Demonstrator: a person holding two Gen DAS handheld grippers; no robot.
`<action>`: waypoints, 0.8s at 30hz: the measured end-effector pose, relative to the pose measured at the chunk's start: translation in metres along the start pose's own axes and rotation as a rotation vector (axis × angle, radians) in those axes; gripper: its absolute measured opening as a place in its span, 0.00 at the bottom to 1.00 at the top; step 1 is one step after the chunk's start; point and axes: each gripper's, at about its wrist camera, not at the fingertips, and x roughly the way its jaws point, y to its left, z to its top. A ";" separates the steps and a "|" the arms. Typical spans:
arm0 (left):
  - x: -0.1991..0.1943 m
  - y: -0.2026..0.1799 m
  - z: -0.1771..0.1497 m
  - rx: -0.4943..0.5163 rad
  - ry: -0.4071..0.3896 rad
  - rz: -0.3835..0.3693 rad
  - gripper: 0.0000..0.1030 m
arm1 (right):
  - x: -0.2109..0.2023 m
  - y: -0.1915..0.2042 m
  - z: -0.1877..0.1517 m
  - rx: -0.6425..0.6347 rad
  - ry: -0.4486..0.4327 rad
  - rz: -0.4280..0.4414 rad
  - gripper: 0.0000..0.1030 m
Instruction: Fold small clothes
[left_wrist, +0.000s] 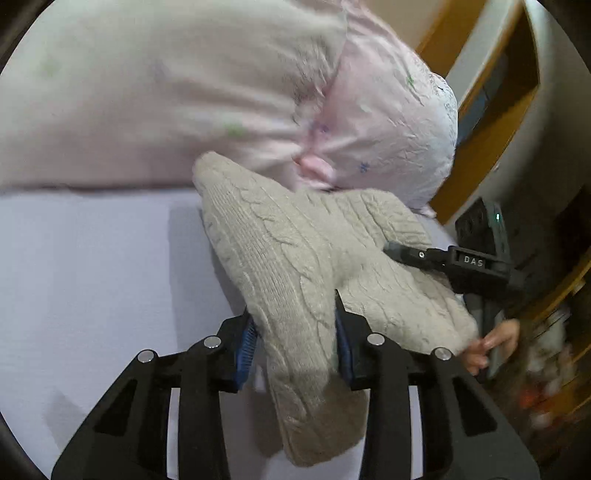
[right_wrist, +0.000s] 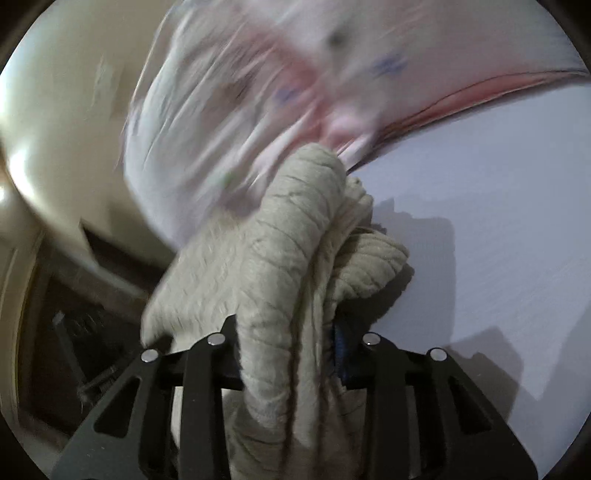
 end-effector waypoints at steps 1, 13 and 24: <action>-0.005 0.009 -0.004 0.004 0.005 0.038 0.39 | 0.013 0.009 -0.002 -0.026 0.030 -0.017 0.38; -0.029 -0.007 -0.019 0.061 -0.110 0.081 0.59 | -0.001 0.052 -0.029 -0.125 -0.018 -0.135 0.16; 0.004 -0.012 -0.039 0.112 0.001 0.100 0.54 | 0.002 0.054 -0.043 -0.146 -0.084 -0.345 0.15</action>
